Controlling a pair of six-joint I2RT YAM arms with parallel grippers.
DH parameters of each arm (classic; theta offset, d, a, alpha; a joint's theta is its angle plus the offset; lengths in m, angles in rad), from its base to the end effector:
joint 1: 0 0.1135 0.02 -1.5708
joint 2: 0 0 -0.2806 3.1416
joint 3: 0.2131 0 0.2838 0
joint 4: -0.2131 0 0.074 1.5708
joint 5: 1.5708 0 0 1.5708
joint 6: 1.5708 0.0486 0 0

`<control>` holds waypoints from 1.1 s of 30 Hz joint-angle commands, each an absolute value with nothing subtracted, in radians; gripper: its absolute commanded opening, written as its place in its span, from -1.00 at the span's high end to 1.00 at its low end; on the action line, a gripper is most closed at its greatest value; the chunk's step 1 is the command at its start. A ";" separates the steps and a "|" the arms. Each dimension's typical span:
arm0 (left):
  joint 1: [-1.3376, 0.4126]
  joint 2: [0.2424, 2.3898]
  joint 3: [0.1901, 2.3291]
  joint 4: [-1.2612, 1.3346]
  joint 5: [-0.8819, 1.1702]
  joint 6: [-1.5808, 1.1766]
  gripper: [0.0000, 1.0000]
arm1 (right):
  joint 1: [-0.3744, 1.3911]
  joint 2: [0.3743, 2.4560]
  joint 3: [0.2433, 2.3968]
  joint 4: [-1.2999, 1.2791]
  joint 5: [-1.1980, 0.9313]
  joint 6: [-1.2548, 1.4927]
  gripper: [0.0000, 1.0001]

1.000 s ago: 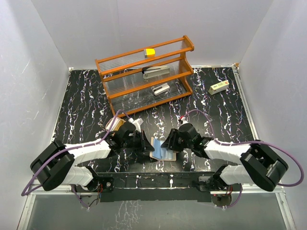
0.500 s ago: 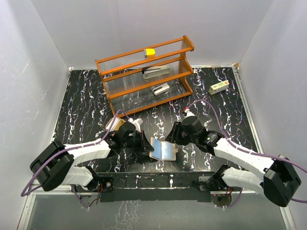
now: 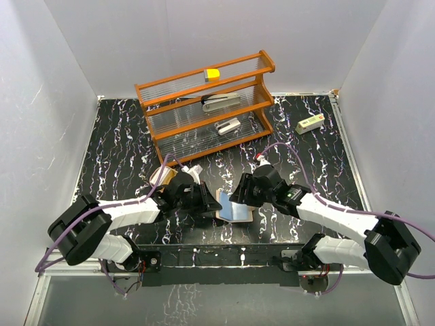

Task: Put the credit cards into the card holder
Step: Open the card holder at the center of the board, then move the storage box to the center of the board.

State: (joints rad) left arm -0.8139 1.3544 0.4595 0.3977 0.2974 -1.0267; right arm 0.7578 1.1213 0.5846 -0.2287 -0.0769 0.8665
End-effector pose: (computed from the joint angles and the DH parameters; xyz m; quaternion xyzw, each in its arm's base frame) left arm 0.1860 -0.2177 0.1512 -0.0149 0.8531 -0.4796 0.2050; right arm 0.1830 0.1783 0.1911 0.0349 0.9188 0.3085 0.2437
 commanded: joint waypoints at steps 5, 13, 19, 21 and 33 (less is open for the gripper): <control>-0.821 1.276 0.473 0.285 0.188 -1.020 0.42 | 0.790 1.212 0.648 -0.228 -0.001 0.858 0.00; -0.819 1.082 0.578 -0.096 -0.024 -0.932 -0.04 | 0.894 1.320 0.760 -0.306 0.097 0.883 -0.06; -0.793 1.022 0.720 -0.398 -0.201 -0.799 -0.11 | 0.954 1.394 0.811 -0.338 0.149 0.891 -0.12; -0.778 1.003 0.758 -0.468 -0.252 -0.758 -0.14 | 0.962 1.405 0.820 -0.348 0.168 0.893 -0.14; -0.511 1.088 0.892 -0.638 -0.229 -0.419 -0.24 | 0.991 1.493 0.844 -0.363 0.231 0.875 -0.19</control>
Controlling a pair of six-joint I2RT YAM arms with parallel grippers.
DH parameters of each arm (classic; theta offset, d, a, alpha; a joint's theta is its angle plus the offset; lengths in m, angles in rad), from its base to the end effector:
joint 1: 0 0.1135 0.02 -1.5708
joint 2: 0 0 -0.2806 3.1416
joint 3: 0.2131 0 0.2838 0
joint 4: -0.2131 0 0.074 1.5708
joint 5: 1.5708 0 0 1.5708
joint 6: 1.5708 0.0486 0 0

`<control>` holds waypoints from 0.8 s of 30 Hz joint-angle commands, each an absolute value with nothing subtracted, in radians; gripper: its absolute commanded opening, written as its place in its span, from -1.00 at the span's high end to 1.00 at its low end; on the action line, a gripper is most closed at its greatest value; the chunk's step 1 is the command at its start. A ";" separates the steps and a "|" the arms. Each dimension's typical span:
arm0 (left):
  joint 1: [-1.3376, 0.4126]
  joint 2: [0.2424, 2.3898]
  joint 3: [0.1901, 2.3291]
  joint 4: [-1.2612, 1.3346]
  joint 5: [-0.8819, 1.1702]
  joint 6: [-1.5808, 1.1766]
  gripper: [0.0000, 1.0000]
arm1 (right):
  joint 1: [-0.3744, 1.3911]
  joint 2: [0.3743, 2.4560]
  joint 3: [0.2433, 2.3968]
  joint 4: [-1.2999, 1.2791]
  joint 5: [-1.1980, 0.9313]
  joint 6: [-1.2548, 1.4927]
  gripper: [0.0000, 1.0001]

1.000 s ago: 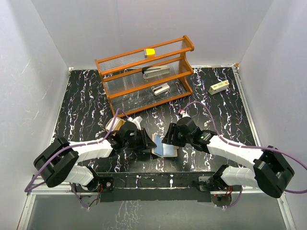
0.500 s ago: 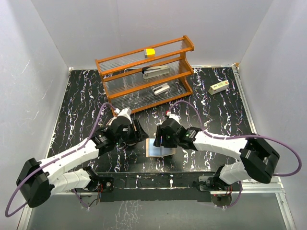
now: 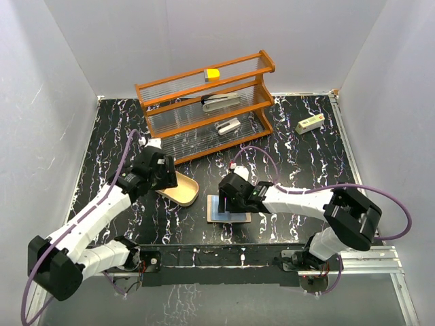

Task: Put the credit cards into the card holder
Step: Move the storage box to the center of the board.

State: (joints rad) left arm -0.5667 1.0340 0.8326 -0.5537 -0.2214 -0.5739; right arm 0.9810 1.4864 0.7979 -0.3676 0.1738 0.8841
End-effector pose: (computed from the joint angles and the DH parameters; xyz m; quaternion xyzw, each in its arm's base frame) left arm 0.2156 -0.1245 0.2747 -0.0471 0.9122 -0.1275 0.3866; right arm 0.1787 0.2518 0.1571 -0.0246 0.9634 0.1536 0.2185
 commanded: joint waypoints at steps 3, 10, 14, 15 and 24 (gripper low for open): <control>-0.486 1.140 0.918 -0.635 -0.258 -0.362 -0.26 | 0.992 1.501 0.845 -0.365 0.235 0.866 -0.20; -0.477 1.237 0.949 -0.607 -0.344 -0.266 -0.36 | 0.994 1.500 0.833 -0.345 0.220 0.859 -0.22; -0.475 1.277 0.954 -0.604 -0.382 -0.225 -0.51 | 0.994 1.497 0.828 -0.337 0.214 0.861 -0.22; -0.474 1.288 0.956 -0.602 -0.383 -0.216 -0.51 | 0.994 1.496 0.825 -0.334 0.213 0.861 -0.22; -0.447 1.364 0.977 -0.575 -0.368 -0.129 -0.56 | 0.994 1.486 0.817 -0.322 0.208 0.858 -0.22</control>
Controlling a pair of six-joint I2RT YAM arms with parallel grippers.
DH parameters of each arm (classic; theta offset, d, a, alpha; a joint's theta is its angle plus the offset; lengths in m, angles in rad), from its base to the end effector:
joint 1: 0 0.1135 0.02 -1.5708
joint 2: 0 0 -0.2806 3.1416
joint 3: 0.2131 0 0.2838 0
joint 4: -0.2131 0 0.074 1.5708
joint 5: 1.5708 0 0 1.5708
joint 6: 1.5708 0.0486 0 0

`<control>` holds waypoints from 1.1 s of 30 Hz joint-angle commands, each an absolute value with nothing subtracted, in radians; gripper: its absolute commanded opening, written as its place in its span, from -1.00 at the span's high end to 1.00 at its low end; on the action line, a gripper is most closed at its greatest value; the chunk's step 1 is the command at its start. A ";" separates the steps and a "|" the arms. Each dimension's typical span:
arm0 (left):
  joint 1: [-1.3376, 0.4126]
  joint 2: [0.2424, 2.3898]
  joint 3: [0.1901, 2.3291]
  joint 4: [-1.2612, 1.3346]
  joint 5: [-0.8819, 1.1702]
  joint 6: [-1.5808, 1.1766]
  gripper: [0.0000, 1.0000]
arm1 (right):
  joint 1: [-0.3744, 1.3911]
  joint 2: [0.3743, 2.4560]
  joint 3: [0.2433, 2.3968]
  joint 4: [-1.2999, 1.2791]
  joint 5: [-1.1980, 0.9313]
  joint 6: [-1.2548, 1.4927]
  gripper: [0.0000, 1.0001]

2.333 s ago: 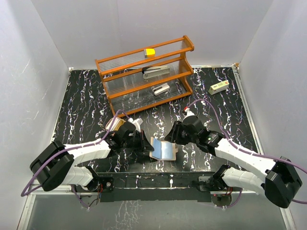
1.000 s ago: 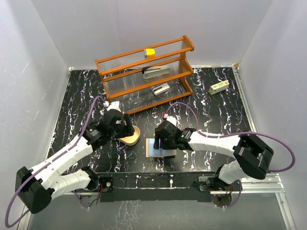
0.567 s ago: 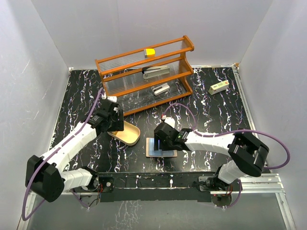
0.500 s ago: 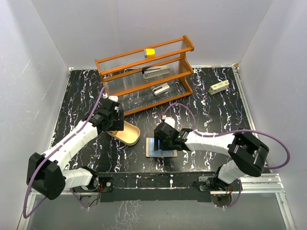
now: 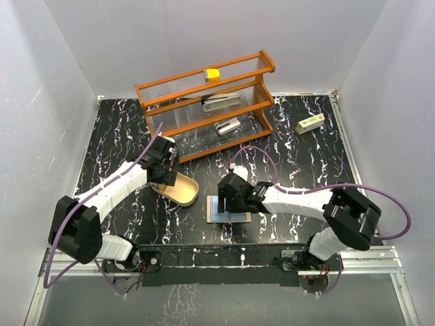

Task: Put the credit cards into the card holder
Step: Move the storage box to the center of the board.

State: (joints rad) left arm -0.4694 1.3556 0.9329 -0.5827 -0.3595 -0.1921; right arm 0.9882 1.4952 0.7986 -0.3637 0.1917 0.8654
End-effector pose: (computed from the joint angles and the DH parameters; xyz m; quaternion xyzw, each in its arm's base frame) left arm 0.2768 -0.1212 0.2277 0.0812 0.9427 0.0732 0.3153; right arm 0.1780 0.2534 0.1552 -0.0350 0.9628 0.1454 0.2250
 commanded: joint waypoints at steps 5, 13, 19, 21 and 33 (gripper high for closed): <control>-0.421 1.427 0.989 -0.569 -0.315 -0.093 -0.67 | 0.994 1.472 0.809 -0.323 0.212 0.858 -0.22; -0.347 1.485 0.999 -0.556 -0.179 -0.072 -0.69 | 0.994 1.462 0.807 -0.317 0.211 0.858 -0.23; -0.318 1.520 0.992 -0.541 -0.169 -0.068 -0.67 | 0.994 1.455 0.797 -0.310 0.206 0.859 -0.23; -0.308 1.528 0.997 -0.541 -0.162 -0.069 -0.66 | 0.994 1.452 0.794 -0.307 0.203 0.858 -0.23; -0.288 1.489 0.996 -0.533 -0.242 -0.083 -0.52 | 0.994 1.443 0.779 -0.301 0.201 0.858 -0.23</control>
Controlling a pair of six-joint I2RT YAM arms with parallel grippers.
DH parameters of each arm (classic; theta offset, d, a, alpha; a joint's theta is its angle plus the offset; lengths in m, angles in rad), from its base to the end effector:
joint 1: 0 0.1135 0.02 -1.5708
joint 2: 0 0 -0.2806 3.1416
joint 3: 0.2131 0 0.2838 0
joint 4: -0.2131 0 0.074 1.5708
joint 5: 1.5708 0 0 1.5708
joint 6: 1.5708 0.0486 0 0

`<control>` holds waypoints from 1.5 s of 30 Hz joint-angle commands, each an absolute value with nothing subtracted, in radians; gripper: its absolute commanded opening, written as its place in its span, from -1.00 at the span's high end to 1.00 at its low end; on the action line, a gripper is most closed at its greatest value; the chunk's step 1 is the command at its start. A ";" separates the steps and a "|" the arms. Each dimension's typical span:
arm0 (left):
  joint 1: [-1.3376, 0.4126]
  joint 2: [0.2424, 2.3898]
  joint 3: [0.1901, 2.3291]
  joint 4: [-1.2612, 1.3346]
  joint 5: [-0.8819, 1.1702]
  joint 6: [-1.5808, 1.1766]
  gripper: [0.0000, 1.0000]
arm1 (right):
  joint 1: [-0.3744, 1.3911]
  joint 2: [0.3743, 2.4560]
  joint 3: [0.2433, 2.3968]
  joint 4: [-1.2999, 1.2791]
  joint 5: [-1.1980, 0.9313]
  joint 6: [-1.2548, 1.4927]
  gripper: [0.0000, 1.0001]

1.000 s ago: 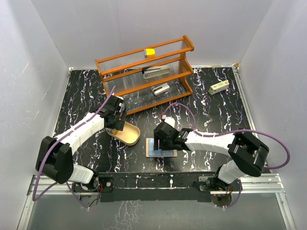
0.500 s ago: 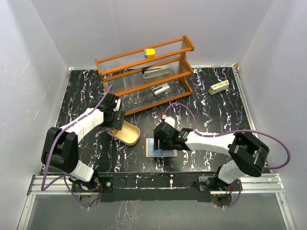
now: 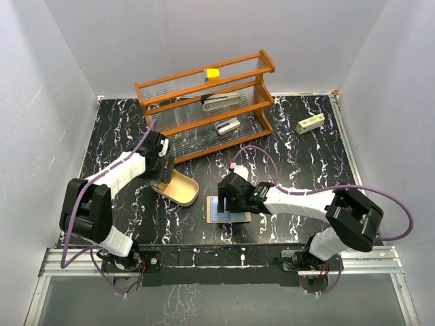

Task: Put the credit cards into the card holder
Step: Move the storage box to the center of the board.

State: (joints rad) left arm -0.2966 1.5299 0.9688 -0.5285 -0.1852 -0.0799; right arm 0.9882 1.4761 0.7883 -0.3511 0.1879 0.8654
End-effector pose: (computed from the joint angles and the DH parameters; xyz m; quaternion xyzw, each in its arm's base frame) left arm 0.3198 -0.0884 0.1891 0.0827 0.9637 0.0438 0.2499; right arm 0.1768 0.2519 0.1582 -0.0343 0.9603 0.1549 0.2295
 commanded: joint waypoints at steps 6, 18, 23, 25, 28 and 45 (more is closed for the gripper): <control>-0.287 1.473 1.002 -0.535 -0.270 -0.090 -0.44 | 0.994 1.444 0.779 -0.298 0.200 0.858 -0.24; -0.287 1.462 0.997 -0.525 -0.253 -0.094 -0.29 | 0.994 1.464 0.784 -0.287 0.187 0.859 -0.24; -0.287 1.473 1.002 -0.535 -0.241 -0.093 -0.12 | 0.994 1.469 0.785 -0.286 0.183 0.859 -0.24; -0.287 1.465 1.003 -0.534 -0.245 -0.096 -0.11 | 0.993 1.469 0.784 -0.287 0.182 0.859 -0.24; -0.287 1.447 1.001 -0.527 -0.254 -0.105 -0.11 | 0.994 1.467 0.784 -0.287 0.182 0.858 -0.24; -0.286 1.463 0.974 -0.524 -0.189 -0.089 -0.46 | 0.994 1.458 0.776 -0.278 0.172 0.858 -0.24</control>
State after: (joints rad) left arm -0.2955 1.4715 0.9691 -0.5228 -0.2119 -0.1013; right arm 0.9882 1.4761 0.7872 -0.3321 0.1684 0.8654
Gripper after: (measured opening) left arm 0.697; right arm 0.620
